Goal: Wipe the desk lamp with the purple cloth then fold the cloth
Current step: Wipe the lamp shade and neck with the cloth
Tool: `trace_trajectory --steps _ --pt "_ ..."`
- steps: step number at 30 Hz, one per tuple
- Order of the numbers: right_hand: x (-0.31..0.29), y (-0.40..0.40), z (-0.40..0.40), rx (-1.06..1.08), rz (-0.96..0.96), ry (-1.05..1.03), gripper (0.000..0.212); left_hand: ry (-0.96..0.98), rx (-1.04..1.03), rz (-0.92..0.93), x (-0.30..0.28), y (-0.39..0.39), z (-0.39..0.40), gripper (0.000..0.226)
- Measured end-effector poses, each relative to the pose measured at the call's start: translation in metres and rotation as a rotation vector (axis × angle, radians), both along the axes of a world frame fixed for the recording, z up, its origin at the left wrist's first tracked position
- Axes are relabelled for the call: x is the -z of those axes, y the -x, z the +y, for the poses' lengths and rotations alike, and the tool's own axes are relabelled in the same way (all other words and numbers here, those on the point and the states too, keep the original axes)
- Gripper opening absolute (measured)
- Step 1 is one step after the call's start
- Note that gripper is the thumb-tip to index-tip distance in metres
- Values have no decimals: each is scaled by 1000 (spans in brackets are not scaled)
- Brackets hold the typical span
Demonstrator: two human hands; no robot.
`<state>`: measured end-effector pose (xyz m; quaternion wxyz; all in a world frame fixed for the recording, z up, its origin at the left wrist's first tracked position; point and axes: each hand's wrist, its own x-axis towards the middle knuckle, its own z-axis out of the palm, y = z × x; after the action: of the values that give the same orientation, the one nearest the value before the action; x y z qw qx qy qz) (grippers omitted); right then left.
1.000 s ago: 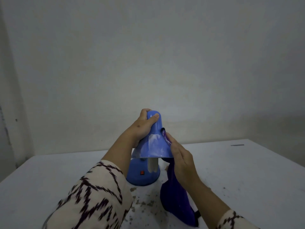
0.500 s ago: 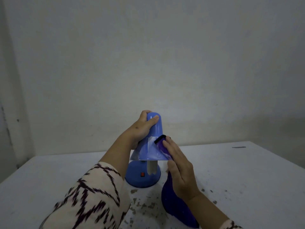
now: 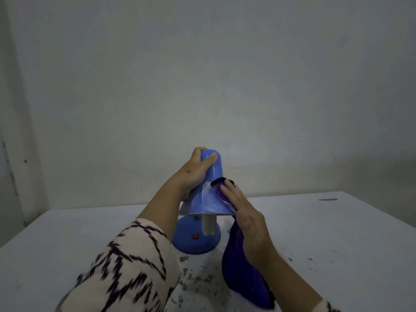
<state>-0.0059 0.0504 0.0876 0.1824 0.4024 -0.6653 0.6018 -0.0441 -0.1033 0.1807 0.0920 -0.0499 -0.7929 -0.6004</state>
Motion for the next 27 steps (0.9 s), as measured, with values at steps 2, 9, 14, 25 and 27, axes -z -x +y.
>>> trace_trajectory --steps 2,9,14,25,27 --pt "-2 -1 -1 56 60 -91 62 -16 12 -10 0 0 -2 38" --pt "-24 16 1 -199 -379 49 49 -30 25 -37 -1 0 1 38" --pt "-15 4 -1 -30 -126 -101 48 -25 9 -17 0 0 -2 37" --pt "-7 7 -5 136 -56 -44 33 -40 16 -25 1 -1 2 37" --pt "-11 15 -4 69 -235 18 36 -43 24 -32 0 -1 3 38"
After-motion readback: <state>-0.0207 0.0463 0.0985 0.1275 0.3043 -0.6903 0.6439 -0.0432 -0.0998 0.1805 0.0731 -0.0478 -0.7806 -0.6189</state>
